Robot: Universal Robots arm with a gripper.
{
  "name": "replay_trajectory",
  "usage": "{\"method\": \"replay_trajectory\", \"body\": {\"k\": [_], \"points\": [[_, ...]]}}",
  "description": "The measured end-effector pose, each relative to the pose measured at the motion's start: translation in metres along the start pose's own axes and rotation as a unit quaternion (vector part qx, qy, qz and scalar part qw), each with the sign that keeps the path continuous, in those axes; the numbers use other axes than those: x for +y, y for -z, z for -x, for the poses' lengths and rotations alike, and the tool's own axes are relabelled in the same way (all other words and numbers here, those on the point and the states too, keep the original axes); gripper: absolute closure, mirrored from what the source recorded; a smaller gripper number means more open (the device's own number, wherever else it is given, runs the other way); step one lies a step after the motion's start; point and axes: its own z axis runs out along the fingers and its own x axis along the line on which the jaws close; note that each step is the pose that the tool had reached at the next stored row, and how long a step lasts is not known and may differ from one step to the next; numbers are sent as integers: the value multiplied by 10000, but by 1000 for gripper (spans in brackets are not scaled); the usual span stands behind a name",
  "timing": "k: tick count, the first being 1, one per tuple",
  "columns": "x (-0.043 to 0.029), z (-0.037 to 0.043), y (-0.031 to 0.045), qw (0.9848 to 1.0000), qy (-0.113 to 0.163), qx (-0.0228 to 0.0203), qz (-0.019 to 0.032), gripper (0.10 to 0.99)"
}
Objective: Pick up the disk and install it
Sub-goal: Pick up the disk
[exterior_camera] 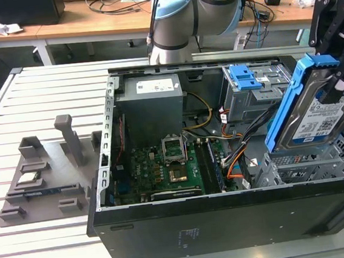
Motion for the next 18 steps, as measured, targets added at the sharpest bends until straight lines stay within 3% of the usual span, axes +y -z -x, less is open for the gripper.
{"method": "replay_trajectory", "body": {"k": [10,18], "points": [[-102,-2,-58,10000,0,4,1,722],[-105,-2,-60,10000,0,4,1,722]]}}
